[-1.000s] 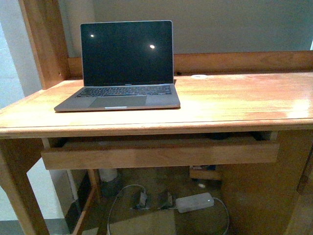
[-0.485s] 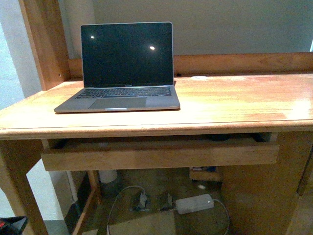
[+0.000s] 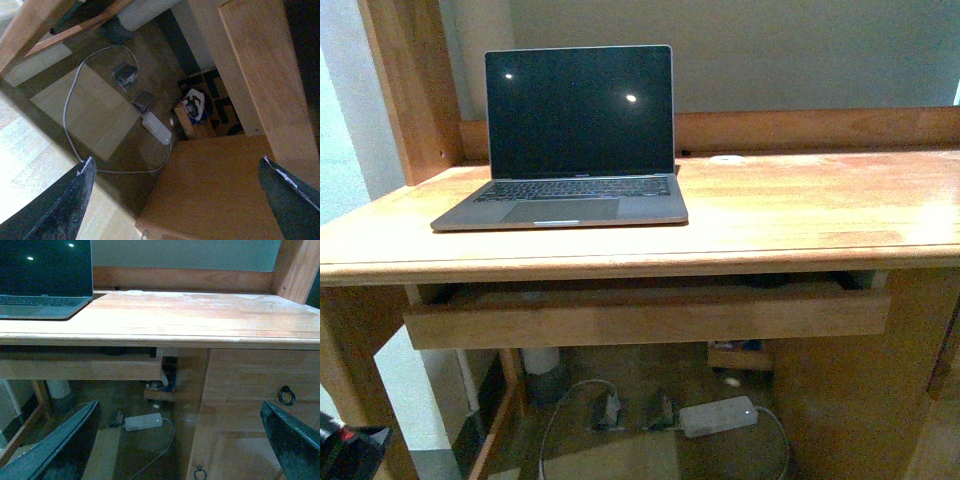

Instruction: Place mouse

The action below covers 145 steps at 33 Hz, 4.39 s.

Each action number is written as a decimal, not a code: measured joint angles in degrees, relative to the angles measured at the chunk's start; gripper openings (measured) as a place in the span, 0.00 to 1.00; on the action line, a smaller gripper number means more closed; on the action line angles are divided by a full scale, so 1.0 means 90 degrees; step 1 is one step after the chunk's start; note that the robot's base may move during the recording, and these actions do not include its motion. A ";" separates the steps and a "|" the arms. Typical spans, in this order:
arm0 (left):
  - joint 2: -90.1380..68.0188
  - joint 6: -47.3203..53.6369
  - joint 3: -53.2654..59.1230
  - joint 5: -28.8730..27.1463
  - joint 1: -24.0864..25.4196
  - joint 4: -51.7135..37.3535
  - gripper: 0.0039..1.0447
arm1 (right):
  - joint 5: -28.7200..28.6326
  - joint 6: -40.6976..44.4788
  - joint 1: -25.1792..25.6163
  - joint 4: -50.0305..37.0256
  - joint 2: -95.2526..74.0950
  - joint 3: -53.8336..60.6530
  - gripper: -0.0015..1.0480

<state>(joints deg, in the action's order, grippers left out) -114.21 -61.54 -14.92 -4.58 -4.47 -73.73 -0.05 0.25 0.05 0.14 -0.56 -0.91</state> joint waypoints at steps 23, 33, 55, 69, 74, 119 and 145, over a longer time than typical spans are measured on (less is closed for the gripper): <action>-0.1188 -0.0709 -0.2596 -0.0066 -0.0461 0.0005 0.94 | 0.0002 0.0000 0.0000 0.0002 0.0000 0.0000 0.94; -0.1564 -0.1144 -0.3191 -0.0238 -0.0442 0.0002 0.94 | 0.0002 0.0000 0.0000 0.0002 0.0000 0.0000 0.94; -0.2455 -0.1294 -0.4459 -0.0338 -0.0104 0.0007 0.93 | 0.0002 0.0000 0.0000 0.0002 0.0000 0.0000 0.94; -0.2676 -0.2341 -0.4673 -0.0449 -0.0134 -0.0109 0.52 | 0.0000 0.0000 0.0000 0.0002 0.0000 0.0000 0.94; -0.2562 -0.2497 -0.4150 -0.0442 -0.0209 -0.0304 0.51 | 0.0000 0.0002 0.0000 0.0002 0.0000 0.0000 0.94; 0.1015 -0.1202 0.1231 0.1219 -0.1384 -0.0046 0.94 | 0.0000 0.0000 0.0000 0.0000 0.0000 0.0000 0.94; 0.7108 0.6305 0.1486 -0.0780 -0.0724 0.2909 0.51 | 0.0000 0.0000 0.0000 0.0000 0.0000 0.0000 0.94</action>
<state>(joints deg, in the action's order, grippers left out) -50.24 -4.80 -1.54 -11.60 -10.98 -47.55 -0.05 0.25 0.05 0.14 -0.56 -0.91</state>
